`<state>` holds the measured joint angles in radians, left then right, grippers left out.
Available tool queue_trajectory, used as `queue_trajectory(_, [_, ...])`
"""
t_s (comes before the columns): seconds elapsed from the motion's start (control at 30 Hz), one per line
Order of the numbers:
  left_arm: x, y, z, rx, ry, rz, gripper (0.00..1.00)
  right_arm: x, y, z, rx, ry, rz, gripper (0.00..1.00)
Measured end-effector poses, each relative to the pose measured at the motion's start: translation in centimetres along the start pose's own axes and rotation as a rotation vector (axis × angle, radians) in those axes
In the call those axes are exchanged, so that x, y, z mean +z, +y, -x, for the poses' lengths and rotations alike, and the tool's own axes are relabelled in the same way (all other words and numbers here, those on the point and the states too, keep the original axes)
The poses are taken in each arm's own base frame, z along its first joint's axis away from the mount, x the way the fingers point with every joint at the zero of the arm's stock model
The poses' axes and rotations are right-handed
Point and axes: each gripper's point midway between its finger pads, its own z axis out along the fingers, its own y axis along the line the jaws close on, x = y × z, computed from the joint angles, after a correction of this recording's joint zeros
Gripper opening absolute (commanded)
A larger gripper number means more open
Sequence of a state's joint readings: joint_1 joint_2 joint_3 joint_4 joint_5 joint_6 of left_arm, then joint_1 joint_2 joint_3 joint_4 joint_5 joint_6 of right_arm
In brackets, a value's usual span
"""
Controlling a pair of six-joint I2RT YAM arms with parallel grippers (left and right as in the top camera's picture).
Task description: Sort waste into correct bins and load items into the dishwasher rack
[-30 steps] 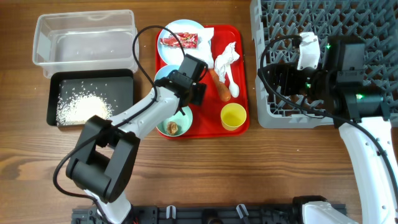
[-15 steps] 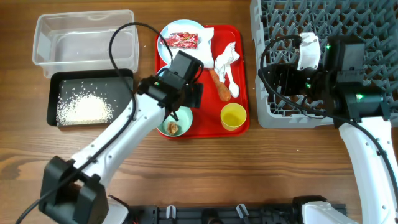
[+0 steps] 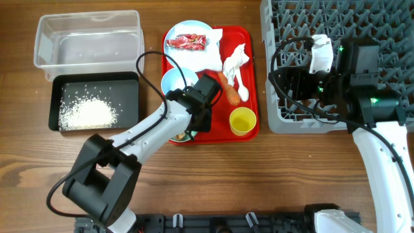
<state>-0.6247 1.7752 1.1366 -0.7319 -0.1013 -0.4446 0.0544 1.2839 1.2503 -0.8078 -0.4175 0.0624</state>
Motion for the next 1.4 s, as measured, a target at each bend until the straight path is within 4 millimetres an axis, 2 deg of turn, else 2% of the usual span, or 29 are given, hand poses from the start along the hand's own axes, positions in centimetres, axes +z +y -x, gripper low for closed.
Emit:
queue_trajectory(0.1, [0.9, 0.0, -0.2, -0.013, 0.015, 0.006, 0.27, 0.0, 0.0, 0.0, 0.000, 0.000, 0.000, 0.95])
queue_trajectory(0.2, [1.8, 0.0, -0.7, -0.020, 0.044, 0.014, 0.04, 0.0, 0.0, -0.2, 0.003, 0.006, 0.000, 0.95])
queue_trajectory(0.43, [1.8, -0.1, -0.7, -0.022, 0.048, 0.015, 0.04, 0.0, 0.0, -0.2, 0.004, 0.007, 0.000, 0.95])
queue_trajectory(0.53, [1.1, 0.0, -1.1, -0.027, 0.072, 0.007, 0.04, 0.0, 0.0, -0.2, 0.003, 0.007, 0.000, 0.95])
queue_trajectory(0.73, [-2.4, 0.0, -0.5, -0.066, 0.090, -0.068, 0.04, 0.0, 0.0, -0.2, 0.004, 0.009, -0.001, 0.96])
queue_trajectory(0.77, [-4.3, 0.2, 0.6, -0.087, 0.046, -0.102, 0.04, 0.0, -0.1, -0.3, 0.005, 0.011, -0.003, 0.96])
queue_trajectory(0.83, [-6.2, 0.7, 1.5, -0.106, 0.007, -0.146, 0.04, 0.0, -0.1, -0.3, 0.006, 0.013, -0.005, 0.95])
queue_trajectory(0.9, [-8.6, 2.2, 2.4, -0.149, -0.039, -0.187, 0.04, 0.0, -0.1, -0.3, 0.006, 0.014, -0.005, 0.96])
queue_trajectory(1.03, [-12.4, 7.7, 4.4, -0.267, -0.140, -0.227, 0.04, 0.0, -0.1, -0.3, 0.006, 0.013, -0.008, 0.96])
queue_trajectory(1.1, [-12.9, 10.5, 4.7, -0.309, -0.154, -0.235, 0.04, 0.0, -0.1, -0.3, 0.006, 0.013, -0.008, 0.96])
queue_trajectory(1.13, [-12.9, 12.6, 4.9, -0.343, -0.157, -0.248, 0.04, 0.0, -0.2, -0.3, 0.006, 0.013, -0.008, 0.96])
queue_trajectory(1.23, [-12.7, 15.6, 5.2, -0.362, -0.165, -0.303, 0.04, 0.0, -0.2, -0.3, 0.006, 0.013, -0.008, 0.95])
queue_trajectory(1.4, [-11.8, 20.4, 6.0, -0.382, -0.216, -0.496, 0.04, 0.0, -0.2, -0.3, 0.006, 0.013, -0.012, 0.95])
